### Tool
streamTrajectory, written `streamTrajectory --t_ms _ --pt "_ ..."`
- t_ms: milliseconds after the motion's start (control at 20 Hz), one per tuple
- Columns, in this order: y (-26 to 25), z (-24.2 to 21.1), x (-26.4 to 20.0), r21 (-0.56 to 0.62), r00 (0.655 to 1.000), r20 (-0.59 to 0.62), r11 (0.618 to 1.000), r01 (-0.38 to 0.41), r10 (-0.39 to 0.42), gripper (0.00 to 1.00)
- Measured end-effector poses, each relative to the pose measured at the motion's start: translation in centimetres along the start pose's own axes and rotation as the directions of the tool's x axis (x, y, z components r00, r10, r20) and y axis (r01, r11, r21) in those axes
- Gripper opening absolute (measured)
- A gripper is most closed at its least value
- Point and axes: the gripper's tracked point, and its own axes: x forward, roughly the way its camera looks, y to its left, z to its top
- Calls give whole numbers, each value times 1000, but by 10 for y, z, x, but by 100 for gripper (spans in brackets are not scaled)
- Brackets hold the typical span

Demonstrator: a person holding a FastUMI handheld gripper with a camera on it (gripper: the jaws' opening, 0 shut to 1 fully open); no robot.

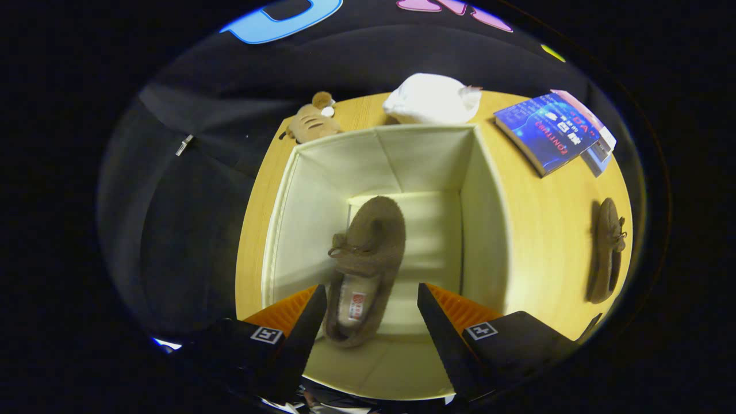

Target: Open the storage box then place both shoes into the box .Put the left shoe in first, then the right shoe, with the right side of both shoes facing outward in a uniform manner.

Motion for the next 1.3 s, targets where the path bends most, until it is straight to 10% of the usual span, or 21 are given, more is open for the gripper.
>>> streamTrajectory --t_ms 500,1300 --pt "-82 50 -102 18 981 185 998 -57 53 98" --pt "-387 6 -141 166 943 134 945 281 -304 99"
